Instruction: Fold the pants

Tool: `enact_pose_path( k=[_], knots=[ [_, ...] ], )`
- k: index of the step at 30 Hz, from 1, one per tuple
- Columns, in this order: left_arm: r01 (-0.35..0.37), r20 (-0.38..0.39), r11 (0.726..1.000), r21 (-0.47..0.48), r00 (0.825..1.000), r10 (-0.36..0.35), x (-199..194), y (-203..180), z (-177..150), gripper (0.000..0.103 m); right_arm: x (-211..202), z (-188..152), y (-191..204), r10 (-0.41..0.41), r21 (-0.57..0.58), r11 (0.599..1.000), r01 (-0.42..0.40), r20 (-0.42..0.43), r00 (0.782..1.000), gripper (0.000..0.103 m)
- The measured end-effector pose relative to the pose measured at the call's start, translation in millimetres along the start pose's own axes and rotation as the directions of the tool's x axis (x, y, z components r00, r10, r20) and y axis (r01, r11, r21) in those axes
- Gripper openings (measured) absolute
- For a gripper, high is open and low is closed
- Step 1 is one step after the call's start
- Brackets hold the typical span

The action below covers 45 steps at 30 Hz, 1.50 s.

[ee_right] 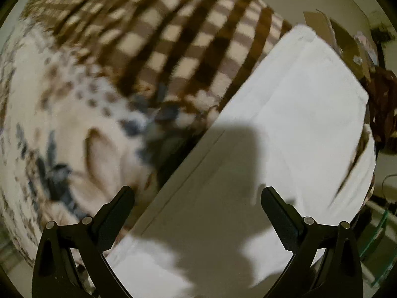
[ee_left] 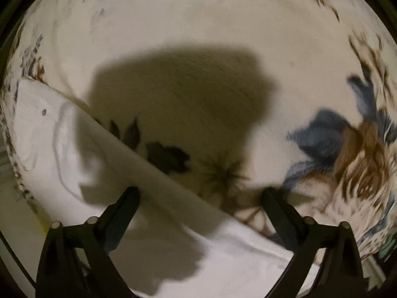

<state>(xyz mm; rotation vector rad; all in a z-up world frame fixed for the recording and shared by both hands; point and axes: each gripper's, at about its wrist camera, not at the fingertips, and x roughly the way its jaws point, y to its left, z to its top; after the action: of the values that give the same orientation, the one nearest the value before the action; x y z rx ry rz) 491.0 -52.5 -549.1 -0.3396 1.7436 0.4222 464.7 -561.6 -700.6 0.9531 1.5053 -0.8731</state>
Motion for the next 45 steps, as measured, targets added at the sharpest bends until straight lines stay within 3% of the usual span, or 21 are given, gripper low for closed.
enact_pose_path(
  k=[1,2,4,5,6,8,9,15,17,18,19,22,23,26,31,36,40,44,45],
  knots=[
    [0.007,0.040,1.000,-0.001,0.999,-0.007,-5,4,-4,0.079,5,0,-1,0.002,0.009,1.000,-0.002,-0.008,1.000,0.094],
    [0.003,0.072,1.000,0.002,0.997,-0.003,-10,6,-7,0.049,10,0,-1,0.003,0.018,1.000,-0.002,-0.015,1.000,0.088],
    [-0.031,0.134,1.000,0.008,0.991,0.029,-20,13,-16,0.019,15,-3,-1,0.018,0.020,1.000,-0.018,-0.002,1.000,0.079],
    [-0.011,0.147,1.000,0.007,0.989,0.009,-23,18,-19,0.014,14,-5,-1,0.030,0.013,0.999,-0.030,0.008,1.000,0.067],
    [0.002,0.156,1.000,0.007,0.988,-0.003,-24,21,-21,0.012,13,-5,-2,0.041,0.002,0.999,-0.041,0.018,0.999,0.044],
    [0.036,0.182,0.999,0.030,0.982,-0.041,-31,29,-29,0.010,8,-15,1,0.065,-0.029,0.997,-0.064,0.028,0.997,0.013],
    [0.044,0.201,0.998,0.044,0.978,-0.052,-36,32,-35,0.010,5,-20,2,0.076,-0.044,0.996,-0.075,0.027,0.997,0.009],
    [0.104,0.315,0.989,0.104,0.940,-0.133,-87,56,-76,0.009,-39,-56,-3,0.161,-0.162,0.976,-0.145,0.093,0.983,0.005],
    [0.130,0.344,0.984,0.124,0.924,-0.166,-106,77,-99,0.009,-61,-74,-13,0.191,-0.194,0.966,-0.170,0.098,0.977,0.005],
    [0.147,0.346,0.981,0.128,0.920,-0.183,-109,91,-93,0.009,-72,-77,-15,0.203,-0.210,0.961,-0.180,0.098,0.974,0.005],
    [0.164,0.355,0.977,0.134,0.913,-0.202,-119,105,-118,0.009,-85,-81,-17,0.212,-0.220,0.957,-0.186,0.098,0.972,0.005],
    [0.195,0.366,0.972,0.131,0.902,-0.230,-117,124,-133,0.008,-110,-101,-50,0.238,-0.246,0.947,-0.209,0.095,0.967,0.005],
    [0.200,0.367,0.971,0.129,0.900,-0.234,-116,134,-151,0.008,-126,-101,-73,0.241,-0.250,0.945,-0.212,0.094,0.966,0.005],
    [0.206,0.351,0.972,0.111,0.907,-0.232,-101,162,-197,0.008,-152,-113,-133,0.240,-0.256,0.943,-0.213,0.078,0.968,0.005],
    [0.190,0.301,0.979,0.078,0.931,-0.205,-52,202,-253,0.008,-144,-140,-209,0.175,-0.297,0.942,-0.152,0.052,0.983,0.005],
    [0.173,0.235,0.984,0.035,0.956,-0.177,16,220,-268,0.006,-106,-161,-238,0.086,-0.340,0.938,-0.066,0.045,0.995,0.005],
    [0.162,0.205,0.987,0.015,0.965,-0.161,62,219,-262,0.010,-62,-165,-256,0.008,-0.325,0.946,-0.003,0.016,1.000,0.005],
    [0.163,0.237,0.987,0.011,0.958,-0.161,63,213,-260,0.010,-36,-164,-265,-0.036,-0.347,0.938,0.026,-0.022,0.999,0.005],
    [0.160,0.247,0.987,0.015,0.956,-0.159,59,211,-260,0.010,-34,-162,-266,-0.032,-0.354,0.935,0.019,-0.031,0.999,0.014]
  ],
)
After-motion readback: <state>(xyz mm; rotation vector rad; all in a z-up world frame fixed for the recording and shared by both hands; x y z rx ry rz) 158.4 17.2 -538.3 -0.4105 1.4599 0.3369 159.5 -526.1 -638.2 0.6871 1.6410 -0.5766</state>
